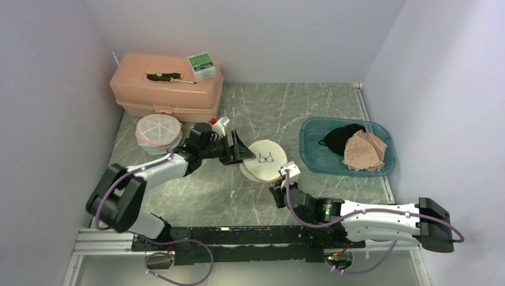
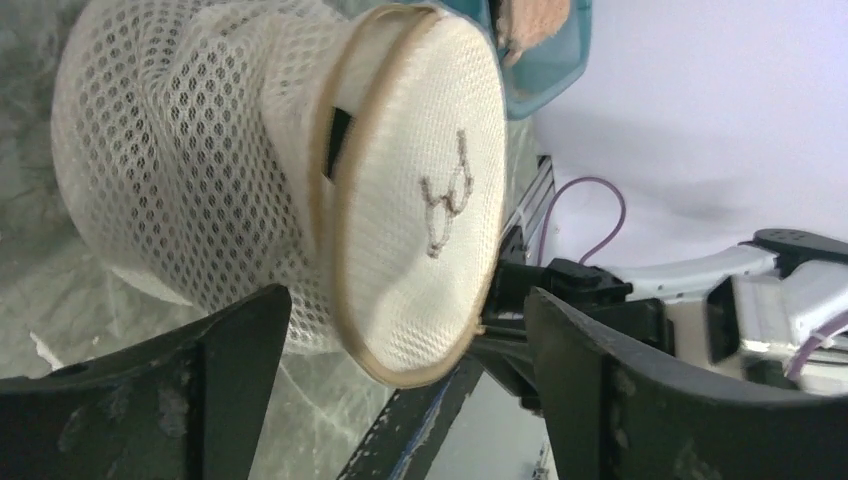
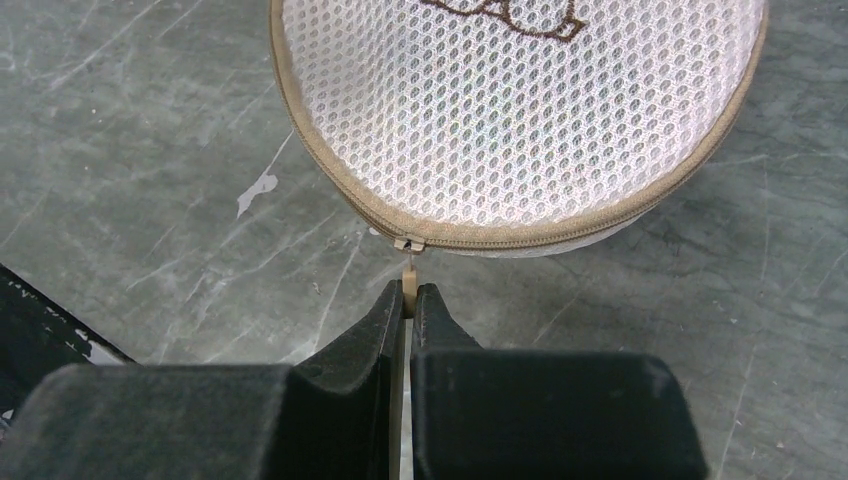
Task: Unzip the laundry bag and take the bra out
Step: Unzip the laundry bag at the center of the board.
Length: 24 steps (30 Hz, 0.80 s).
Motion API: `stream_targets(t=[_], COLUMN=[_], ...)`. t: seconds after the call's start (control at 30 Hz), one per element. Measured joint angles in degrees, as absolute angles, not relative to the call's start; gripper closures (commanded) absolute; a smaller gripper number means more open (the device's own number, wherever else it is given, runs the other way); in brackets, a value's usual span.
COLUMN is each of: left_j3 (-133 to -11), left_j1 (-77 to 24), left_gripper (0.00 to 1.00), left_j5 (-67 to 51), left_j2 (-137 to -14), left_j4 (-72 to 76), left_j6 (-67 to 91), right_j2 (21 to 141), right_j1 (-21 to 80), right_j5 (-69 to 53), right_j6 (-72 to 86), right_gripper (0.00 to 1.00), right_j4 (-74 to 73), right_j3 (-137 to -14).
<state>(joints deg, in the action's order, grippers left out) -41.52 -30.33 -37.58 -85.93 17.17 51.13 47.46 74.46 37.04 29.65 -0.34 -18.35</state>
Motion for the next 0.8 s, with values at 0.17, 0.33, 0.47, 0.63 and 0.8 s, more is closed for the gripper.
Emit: stream_targets(t=[0.17, 0.33, 0.47, 0.63, 0.8], left_j3=[-39.9, -38.2, -36.2, -32.1, -33.5], left_j1=[-30.1, -34.3, -45.4, -54.2, -55.6], left_gripper=[0.06, 0.06, 0.06, 0.16, 0.24], left_j5=[-30.1, -20.2, -8.5, 0.9, 5.1], left_j2=[-70.7, -56.5, -54.3, -60.2, -70.1], left_j4=[10.5, 5.0, 1.4, 1.0, 2.3], left_j6=[52.1, 58.5, 66.9, 77.0, 82.1], right_j2=[47.9, 47.9, 48.1, 48.6, 48.5], right_j1=[74.4, 73.2, 71.6, 71.3, 71.3], right_j5=[37.2, 36.9, 36.4, 35.5, 35.5], right_j6=[30.0, 30.0, 29.6, 29.3, 29.1], right_gripper=[1.0, 1.0, 1.0, 1.0, 1.0], right_j4=[0.5, 1.4, 2.3, 2.7, 2.7], right_j3=[-18.3, -18.3, -18.3, -18.4, -18.4])
